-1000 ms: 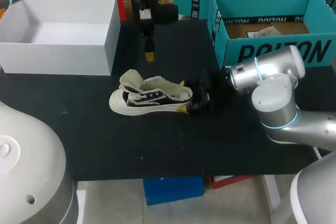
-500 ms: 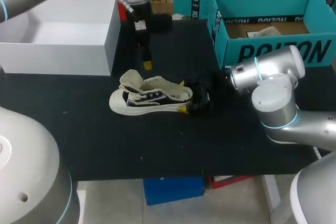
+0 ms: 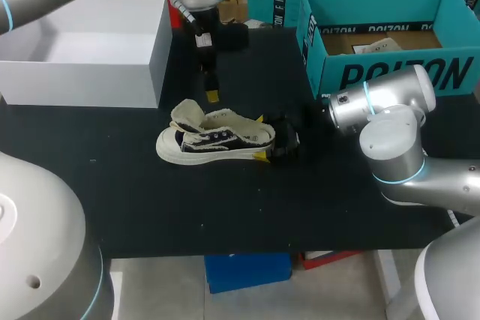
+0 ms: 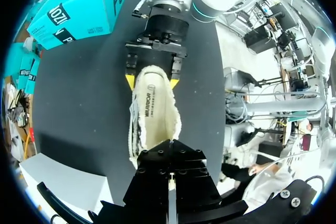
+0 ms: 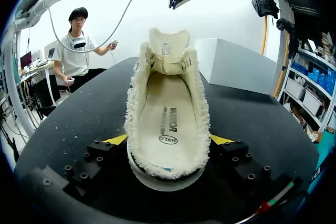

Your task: Take the shoe out of the shoebox, open the shoe tongue, remove and reinsert the insole, then place the shoe into the shoebox

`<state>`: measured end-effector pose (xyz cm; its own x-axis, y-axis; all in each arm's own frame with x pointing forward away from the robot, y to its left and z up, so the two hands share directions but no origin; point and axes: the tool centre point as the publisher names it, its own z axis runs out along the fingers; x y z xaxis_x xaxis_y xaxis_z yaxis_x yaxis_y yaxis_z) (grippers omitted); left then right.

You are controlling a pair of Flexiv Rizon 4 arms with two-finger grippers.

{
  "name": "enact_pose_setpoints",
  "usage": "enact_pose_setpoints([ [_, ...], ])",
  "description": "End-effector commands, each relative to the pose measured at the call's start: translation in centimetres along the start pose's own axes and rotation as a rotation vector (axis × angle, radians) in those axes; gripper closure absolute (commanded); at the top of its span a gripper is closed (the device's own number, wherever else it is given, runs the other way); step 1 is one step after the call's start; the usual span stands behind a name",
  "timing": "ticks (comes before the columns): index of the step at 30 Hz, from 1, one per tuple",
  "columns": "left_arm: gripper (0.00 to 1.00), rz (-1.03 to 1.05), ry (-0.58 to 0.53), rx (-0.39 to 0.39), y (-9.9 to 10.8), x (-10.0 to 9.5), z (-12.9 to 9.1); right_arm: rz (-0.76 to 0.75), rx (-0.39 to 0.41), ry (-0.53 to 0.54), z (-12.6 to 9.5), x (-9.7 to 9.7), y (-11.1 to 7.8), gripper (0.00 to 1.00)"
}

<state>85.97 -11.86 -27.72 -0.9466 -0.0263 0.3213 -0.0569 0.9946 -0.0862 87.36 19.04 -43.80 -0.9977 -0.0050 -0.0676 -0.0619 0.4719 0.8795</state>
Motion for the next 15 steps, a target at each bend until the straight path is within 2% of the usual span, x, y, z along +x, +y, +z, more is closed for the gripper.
enact_pose_setpoints([
  [1,1.0,0.0,-0.002,0.0,0.0,0.0,0.1,0.002,0.001,0.0,0.1,-0.1,-0.2,1.0],
  [10,1.0,0.0,-0.002,0.0,0.0,0.0,0.1,0.002,0.001,0.0,0.1,-0.1,-0.2,1.0],
  [15,1.0,0.018,-0.007,0.001,0.1,-0.1,1.3,0.002,0.001,0.0,0.1,-0.1,-0.2,1.0],
])
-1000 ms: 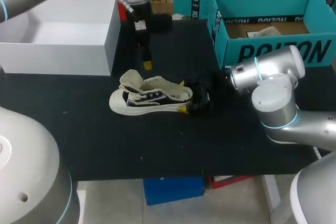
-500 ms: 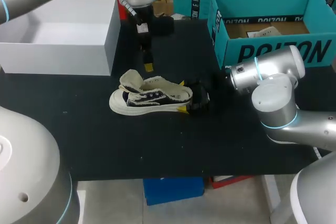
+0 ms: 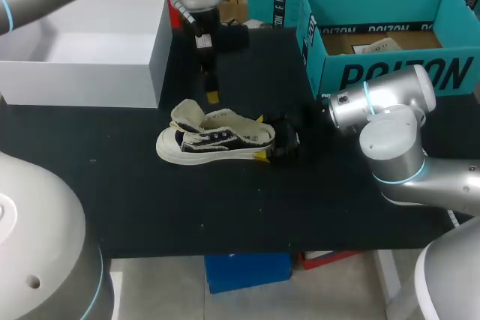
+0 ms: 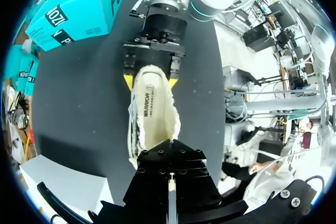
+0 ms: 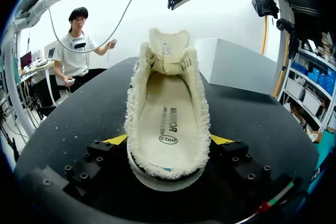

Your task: Take the shoe out of the shoebox, open the shoe tongue, remove and reinsert the insole, then place the shoe into the shoebox

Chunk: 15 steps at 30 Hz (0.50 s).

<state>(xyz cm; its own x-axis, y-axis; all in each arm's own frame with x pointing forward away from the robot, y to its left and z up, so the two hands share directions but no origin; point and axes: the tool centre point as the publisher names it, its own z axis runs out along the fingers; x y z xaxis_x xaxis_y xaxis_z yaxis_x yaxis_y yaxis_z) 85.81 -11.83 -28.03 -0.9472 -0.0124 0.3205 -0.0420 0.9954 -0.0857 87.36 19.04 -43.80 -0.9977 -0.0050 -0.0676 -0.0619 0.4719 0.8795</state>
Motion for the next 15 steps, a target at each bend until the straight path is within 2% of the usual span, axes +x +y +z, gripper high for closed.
enact_pose_setpoints([
  [1,1.0,0.012,-0.004,0.014,0.1,-0.2,1.2,0.002,0.001,0.0,0.1,-0.1,-0.2,1.0],
  [5,1.0,0.033,-0.009,0.051,0.4,-0.6,1.9,0.002,0.001,0.0,0.1,-0.1,-0.2,1.0],
  [15,1.0,0.046,-0.009,0.067,0.6,-1.1,3.8,0.002,0.001,0.0,0.1,-0.1,-0.2,1.0],
])
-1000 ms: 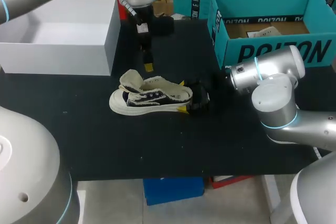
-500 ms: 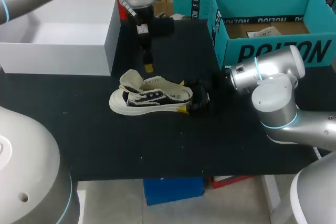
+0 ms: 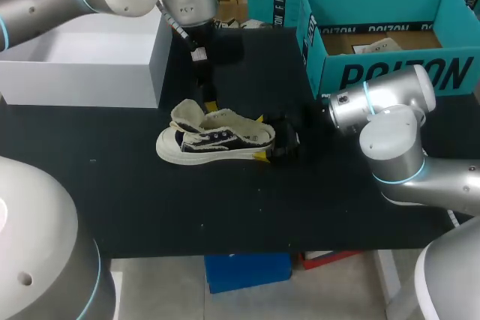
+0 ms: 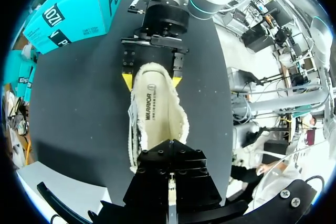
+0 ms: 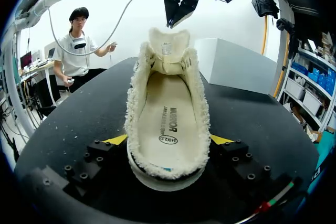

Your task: Take the shoe out of the shoebox, open the shoe tongue, remove and reinsert the insole, then place the shoe into the shoebox

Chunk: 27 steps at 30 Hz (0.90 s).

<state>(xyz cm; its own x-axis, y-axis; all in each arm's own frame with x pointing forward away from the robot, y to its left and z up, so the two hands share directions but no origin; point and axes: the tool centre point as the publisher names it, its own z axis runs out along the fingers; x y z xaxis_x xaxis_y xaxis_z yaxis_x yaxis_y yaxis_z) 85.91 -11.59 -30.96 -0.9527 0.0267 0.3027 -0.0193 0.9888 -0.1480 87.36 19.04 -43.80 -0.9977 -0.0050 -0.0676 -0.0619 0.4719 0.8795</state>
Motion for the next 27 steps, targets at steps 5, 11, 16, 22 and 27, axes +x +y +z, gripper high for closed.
enact_pose_setpoints([
  [5,1.0,0.002,0.017,0.019,0.2,-0.3,2.3,0.002,0.001,0.0,0.1,-0.1,-0.2,1.0],
  [11,1.0,0.01,0.049,0.04,0.1,-0.6,3.6,0.002,0.001,0.0,0.1,-0.1,-0.2,1.0],
  [16,1.0,0.013,0.067,0.046,-0.2,-0.6,4.4,0.002,0.001,0.0,0.1,-0.1,-0.2,1.0],
  [22,1.0,0.018,0.092,0.047,-0.6,-0.5,5.6,0.002,0.001,0.0,0.1,-0.1,-0.2,1.0],
  [27,1.0,0.015,0.11,0.05,-0.5,-0.2,6.7,0.002,0.001,0.0,0.1,-0.1,-0.2,1.0],
])
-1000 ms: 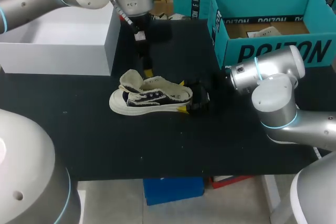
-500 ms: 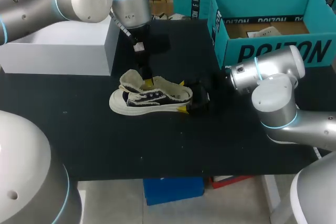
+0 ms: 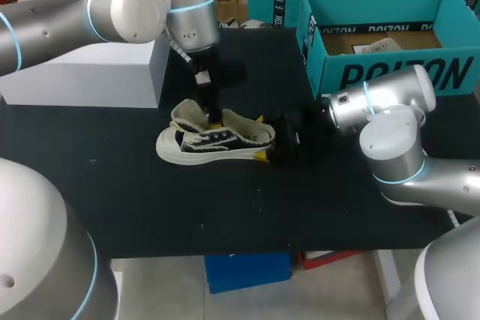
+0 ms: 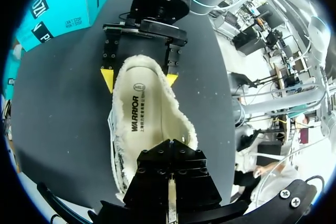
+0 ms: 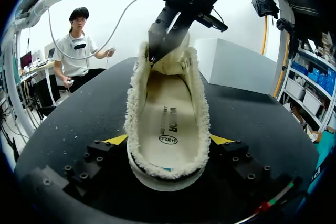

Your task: Take the shoe out of the shoebox, open the shoe tongue, remove and reinsert the insole, then place the shoe into the shoebox

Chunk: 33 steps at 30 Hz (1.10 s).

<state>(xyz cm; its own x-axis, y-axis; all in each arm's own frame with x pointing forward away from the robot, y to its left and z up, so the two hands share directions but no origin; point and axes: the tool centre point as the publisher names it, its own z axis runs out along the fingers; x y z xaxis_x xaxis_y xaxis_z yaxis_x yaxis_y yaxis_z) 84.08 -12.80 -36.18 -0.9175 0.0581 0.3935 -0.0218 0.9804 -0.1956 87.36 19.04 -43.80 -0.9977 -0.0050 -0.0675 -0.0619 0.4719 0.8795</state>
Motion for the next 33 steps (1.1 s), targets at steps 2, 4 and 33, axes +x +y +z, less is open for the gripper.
enact_pose_setpoints([
  [2,1.0,-0.003,0.018,0.005,0.0,-0.4,1.5,0.002,0.001,0.0,0.1,-0.1,-0.2,1.0],
  [4,1.0,-0.008,0.026,0.0,0.1,-0.4,2.0,0.002,0.001,0.0,0.1,-0.1,-0.2,1.0],
  [33,1.0,-0.083,-0.006,-0.047,0.7,-0.6,5.7,0.002,0.001,0.0,0.1,-0.1,-0.2,1.0],
])
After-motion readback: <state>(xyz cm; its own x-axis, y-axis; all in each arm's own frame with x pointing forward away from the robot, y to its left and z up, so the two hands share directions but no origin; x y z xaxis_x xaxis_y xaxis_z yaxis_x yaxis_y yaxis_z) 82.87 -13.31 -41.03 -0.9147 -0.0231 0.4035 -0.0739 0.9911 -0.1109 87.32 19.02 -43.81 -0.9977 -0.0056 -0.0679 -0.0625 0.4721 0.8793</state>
